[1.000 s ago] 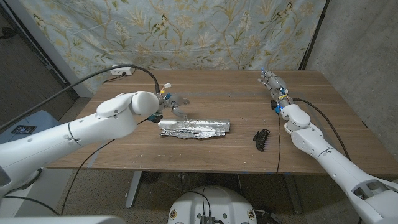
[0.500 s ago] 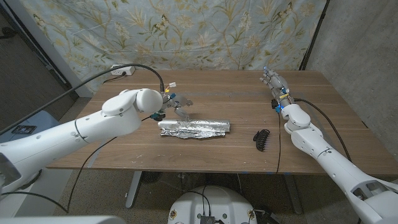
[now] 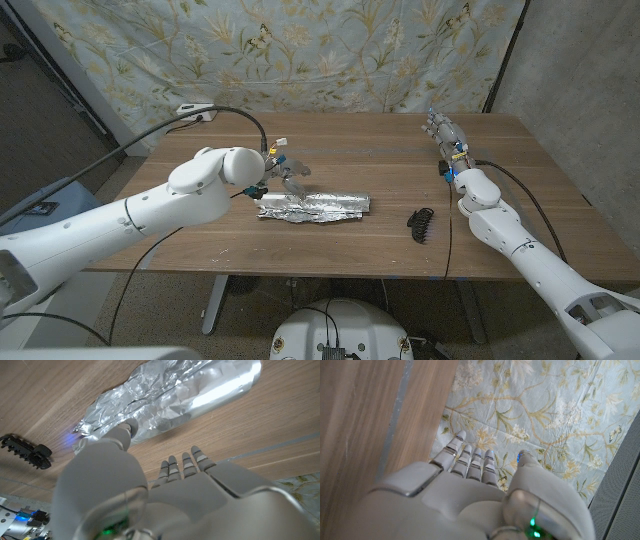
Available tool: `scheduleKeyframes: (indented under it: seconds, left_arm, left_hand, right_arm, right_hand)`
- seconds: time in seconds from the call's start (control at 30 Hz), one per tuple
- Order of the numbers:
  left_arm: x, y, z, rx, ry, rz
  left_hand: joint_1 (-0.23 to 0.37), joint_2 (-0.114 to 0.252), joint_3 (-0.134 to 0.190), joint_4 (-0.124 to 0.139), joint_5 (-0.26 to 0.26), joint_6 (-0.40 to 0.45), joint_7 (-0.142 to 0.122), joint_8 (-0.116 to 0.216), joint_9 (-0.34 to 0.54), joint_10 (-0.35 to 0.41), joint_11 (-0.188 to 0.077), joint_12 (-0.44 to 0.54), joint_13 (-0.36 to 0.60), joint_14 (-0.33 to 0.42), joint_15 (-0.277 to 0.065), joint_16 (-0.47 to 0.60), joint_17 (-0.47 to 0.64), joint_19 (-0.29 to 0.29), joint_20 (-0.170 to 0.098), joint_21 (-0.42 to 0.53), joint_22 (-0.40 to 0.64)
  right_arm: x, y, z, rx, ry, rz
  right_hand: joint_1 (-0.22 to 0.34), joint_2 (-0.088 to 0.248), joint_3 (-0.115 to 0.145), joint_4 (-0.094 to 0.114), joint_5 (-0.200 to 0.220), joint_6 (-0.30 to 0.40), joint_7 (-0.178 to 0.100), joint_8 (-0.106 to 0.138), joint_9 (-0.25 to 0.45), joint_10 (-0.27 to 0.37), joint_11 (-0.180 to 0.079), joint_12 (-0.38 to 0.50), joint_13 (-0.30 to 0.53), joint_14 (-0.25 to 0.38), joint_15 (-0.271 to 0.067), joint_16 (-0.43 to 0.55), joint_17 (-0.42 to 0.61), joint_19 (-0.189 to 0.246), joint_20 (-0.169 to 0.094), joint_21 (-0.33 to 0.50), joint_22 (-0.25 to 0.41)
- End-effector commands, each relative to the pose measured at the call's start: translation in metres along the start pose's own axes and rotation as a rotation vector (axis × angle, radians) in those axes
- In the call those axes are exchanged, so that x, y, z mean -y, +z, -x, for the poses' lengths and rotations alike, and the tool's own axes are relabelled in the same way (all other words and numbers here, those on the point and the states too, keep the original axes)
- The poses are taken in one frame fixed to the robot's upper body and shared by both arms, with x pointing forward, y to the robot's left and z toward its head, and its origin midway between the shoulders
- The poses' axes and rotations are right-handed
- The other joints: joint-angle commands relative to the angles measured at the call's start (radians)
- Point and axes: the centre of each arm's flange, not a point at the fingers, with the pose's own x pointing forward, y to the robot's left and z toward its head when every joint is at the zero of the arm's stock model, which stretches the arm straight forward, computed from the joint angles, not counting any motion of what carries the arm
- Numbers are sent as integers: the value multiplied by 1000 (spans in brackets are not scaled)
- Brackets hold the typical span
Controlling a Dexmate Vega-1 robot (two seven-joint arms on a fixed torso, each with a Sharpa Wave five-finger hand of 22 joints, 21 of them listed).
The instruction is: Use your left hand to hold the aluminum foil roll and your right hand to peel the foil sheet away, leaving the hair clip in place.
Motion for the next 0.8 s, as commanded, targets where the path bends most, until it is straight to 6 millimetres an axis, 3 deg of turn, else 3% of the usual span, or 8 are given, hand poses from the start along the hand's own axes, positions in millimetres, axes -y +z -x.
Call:
scheduleKeyframes:
  seconds: [0.03,0.8]
  left_arm:
    - [13,11,-1,4,35,-27]
    - [29,18,-23,13,43,-41]
  left_hand:
    - [14,3,-3,-3,6,11,0,8,4,8,-1,9,7,6,3,5,5,11,1,10,3]
    - [36,3,-13,-6,17,24,-4,7,7,12,-7,29,25,12,-3,7,11,16,-3,16,4]
  right_arm:
    - [9,-2,2,3,-21,-3]
    - [24,-16,5,-28,-40,-12]
  right_hand:
    - [3,0,5,-6,1,-2,-2,0,4,-4,2,1,5,-2,-5,5,2,-4,-39,-2,3]
    - [-1,0,7,-11,1,-3,-2,2,4,-4,3,3,5,-3,-4,7,2,-4,-39,-1,3]
